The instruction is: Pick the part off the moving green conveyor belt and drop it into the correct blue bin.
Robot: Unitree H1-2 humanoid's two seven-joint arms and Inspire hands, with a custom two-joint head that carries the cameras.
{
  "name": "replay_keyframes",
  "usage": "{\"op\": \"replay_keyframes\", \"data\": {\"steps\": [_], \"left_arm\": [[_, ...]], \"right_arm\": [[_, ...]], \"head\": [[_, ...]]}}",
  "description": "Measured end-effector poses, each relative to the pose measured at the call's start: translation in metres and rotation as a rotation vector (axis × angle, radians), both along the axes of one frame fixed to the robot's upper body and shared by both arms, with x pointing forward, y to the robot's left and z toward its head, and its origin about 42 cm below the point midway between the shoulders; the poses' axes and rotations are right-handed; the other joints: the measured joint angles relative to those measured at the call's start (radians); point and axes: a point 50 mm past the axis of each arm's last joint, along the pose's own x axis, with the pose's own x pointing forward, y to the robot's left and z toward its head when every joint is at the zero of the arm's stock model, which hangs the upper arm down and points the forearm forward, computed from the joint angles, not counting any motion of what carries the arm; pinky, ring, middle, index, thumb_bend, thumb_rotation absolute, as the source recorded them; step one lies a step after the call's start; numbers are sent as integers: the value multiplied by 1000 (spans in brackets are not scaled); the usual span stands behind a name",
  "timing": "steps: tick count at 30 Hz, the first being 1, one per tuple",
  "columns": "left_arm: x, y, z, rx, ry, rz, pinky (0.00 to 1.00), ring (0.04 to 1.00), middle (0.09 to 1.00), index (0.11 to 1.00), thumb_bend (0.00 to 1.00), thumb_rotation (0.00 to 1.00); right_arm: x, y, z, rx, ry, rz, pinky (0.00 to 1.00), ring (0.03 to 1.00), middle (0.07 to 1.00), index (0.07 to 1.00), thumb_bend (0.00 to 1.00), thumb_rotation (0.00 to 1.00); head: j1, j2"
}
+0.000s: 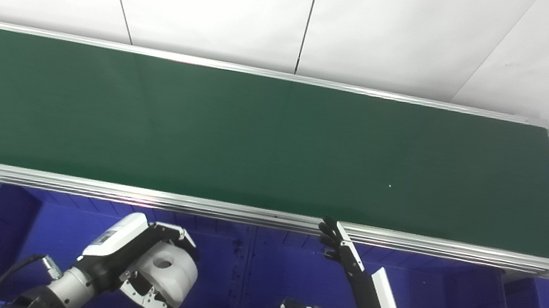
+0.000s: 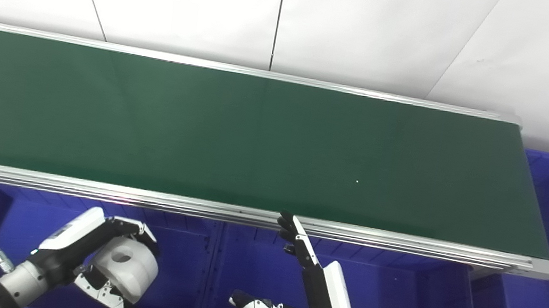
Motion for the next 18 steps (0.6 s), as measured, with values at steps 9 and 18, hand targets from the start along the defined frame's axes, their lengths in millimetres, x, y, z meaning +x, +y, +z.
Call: {"op": "replay_keyframes", "data": {"steps": [9,18], "left_arm": [[1,1,-3,97,119,36,789,882,930,937,678,191],[2,3,6,-171,46,85,878,934,958,960,720,453]], "right_arm": [[0,0,0,-2,0,0,823,881,913,953,795,511],[0,0,-1,-10,14,6,824,894,927,959,816,496]], "head": [[3,-6],[-5,-17]]}}
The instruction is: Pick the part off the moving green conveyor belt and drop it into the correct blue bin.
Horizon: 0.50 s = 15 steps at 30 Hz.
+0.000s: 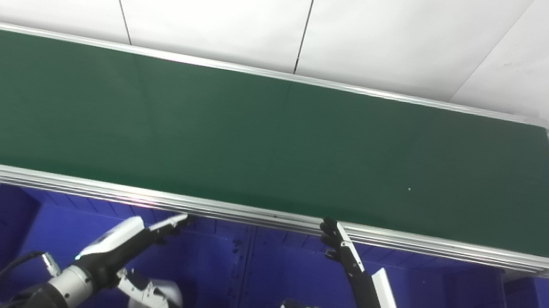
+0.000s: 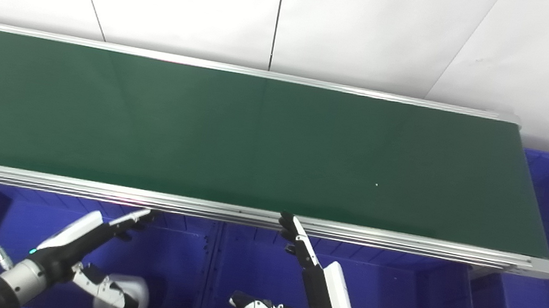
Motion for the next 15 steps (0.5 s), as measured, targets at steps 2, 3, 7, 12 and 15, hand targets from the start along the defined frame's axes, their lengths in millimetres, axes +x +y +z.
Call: {"op": "replay_keyframes", "data": {"steps": [2,3,7,12,15], "left_arm": [[-3,-2,2,-111,-8,20,906,941,966,968,723,470],[-6,-2,3,-170,-12,33,918,948,974,972,734,491],[-15,-3,3,-304,-13,56,959,989,999,998,766,554],[-19,-2,1,-367,-1,19,953,987,1000,1000,785,556],[-19,-2,1,-381,-9,17,978,995,1000,1000,785,552]], "right_arm": [[0,0,0,0,5,2,815,890,928,961,816,485],[0,0,0,0,7,2,813,889,929,964,813,479],[0,0,-1,-12,19,4,805,885,927,966,823,512],[-1,0,-4,-42,58,6,811,889,930,971,838,531],[0,-1,-5,-47,78,8,818,894,931,974,839,537]], "head": [[-6,-3],[-8,-3],[-9,-8],[-9,-11],[-12,-11]]}}
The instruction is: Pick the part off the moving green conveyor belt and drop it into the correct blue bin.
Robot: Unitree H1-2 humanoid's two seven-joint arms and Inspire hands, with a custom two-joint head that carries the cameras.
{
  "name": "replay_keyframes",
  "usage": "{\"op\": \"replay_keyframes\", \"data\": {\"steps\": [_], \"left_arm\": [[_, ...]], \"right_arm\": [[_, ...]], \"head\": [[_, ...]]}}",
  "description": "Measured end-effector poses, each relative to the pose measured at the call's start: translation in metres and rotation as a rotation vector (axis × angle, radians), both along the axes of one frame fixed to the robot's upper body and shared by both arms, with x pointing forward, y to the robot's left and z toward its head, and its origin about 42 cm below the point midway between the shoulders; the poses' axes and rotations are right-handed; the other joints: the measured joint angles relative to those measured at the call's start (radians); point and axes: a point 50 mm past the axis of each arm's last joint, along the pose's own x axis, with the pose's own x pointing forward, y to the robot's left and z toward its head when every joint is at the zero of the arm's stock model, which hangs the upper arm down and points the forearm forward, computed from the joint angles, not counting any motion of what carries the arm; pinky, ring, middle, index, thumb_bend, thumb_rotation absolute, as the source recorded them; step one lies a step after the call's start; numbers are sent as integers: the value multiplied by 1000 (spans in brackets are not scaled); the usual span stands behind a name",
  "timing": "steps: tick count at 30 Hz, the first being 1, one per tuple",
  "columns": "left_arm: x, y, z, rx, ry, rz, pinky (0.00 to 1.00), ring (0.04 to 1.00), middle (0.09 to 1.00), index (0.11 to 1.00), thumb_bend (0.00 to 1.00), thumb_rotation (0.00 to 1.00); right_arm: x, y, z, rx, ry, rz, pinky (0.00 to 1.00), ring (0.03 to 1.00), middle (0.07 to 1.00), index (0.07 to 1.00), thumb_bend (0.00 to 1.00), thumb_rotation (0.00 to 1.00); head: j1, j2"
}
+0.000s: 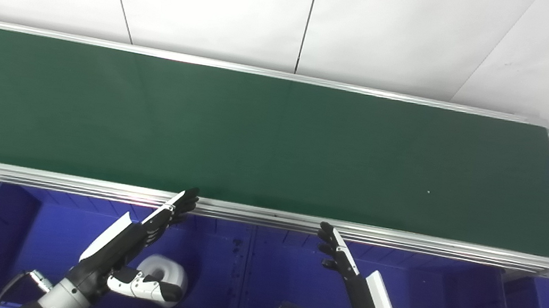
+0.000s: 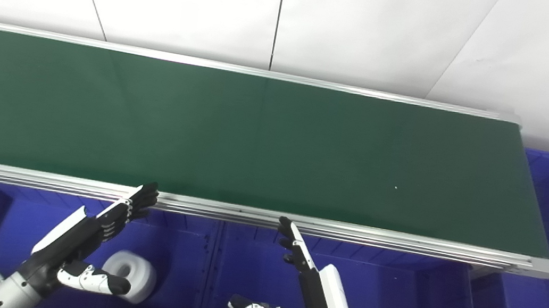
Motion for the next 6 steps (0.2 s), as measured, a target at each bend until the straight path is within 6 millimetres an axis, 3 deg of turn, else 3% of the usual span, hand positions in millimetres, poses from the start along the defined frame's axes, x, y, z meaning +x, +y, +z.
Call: {"op": "replay_keyframes", "data": {"steps": [6], "left_arm": [[0,2,-5,0,18,7,950,981,1000,1000,803,529]], "right_arm": [[0,0,-1,-2,19,2,813,894,932,973,838,528]], "head": [[6,2]]}}
